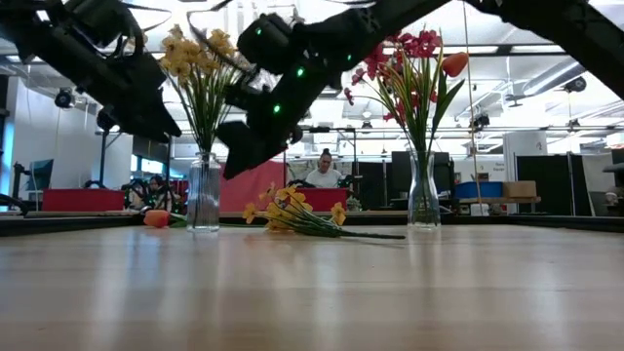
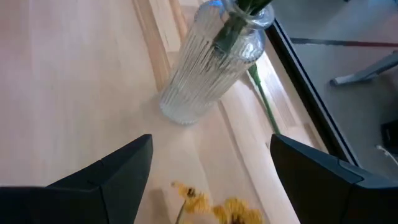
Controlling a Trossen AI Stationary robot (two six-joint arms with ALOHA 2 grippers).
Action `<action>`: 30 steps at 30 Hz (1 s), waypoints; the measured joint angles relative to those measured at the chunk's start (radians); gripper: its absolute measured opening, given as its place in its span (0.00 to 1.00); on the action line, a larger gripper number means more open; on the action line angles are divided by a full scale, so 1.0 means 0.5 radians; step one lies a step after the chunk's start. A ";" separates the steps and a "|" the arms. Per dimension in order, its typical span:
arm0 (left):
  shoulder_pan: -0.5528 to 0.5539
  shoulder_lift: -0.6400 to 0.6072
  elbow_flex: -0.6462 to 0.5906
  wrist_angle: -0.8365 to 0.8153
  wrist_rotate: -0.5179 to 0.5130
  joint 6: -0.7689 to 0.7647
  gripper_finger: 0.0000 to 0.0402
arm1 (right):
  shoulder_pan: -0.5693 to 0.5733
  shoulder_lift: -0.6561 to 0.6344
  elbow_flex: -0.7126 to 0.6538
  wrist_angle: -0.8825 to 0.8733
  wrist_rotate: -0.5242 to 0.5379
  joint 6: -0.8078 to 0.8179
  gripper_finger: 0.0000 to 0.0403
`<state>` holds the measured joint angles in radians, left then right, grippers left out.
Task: Sort flowers into vase by color
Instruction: Put the yellow flowers into the left transparent flower vase
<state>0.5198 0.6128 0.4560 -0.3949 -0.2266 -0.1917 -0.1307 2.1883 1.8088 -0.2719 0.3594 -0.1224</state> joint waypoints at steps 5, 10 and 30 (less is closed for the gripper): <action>0.000 -0.001 0.018 -0.095 0.001 -0.127 0.61 | 0.019 -0.093 0.000 -0.328 -0.008 0.093 0.78; 0.000 -0.002 0.065 -0.214 0.008 -0.211 0.61 | 0.022 -0.183 0.000 -0.695 -0.150 0.267 0.78; -0.003 -0.060 0.373 -0.460 0.000 -0.181 0.61 | 0.052 -0.199 0.000 -1.256 -0.270 0.867 0.78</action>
<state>0.5182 0.5830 0.6427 -0.6252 -0.2264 -0.2821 -0.1047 2.0889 1.8088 -0.8997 0.2245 0.3110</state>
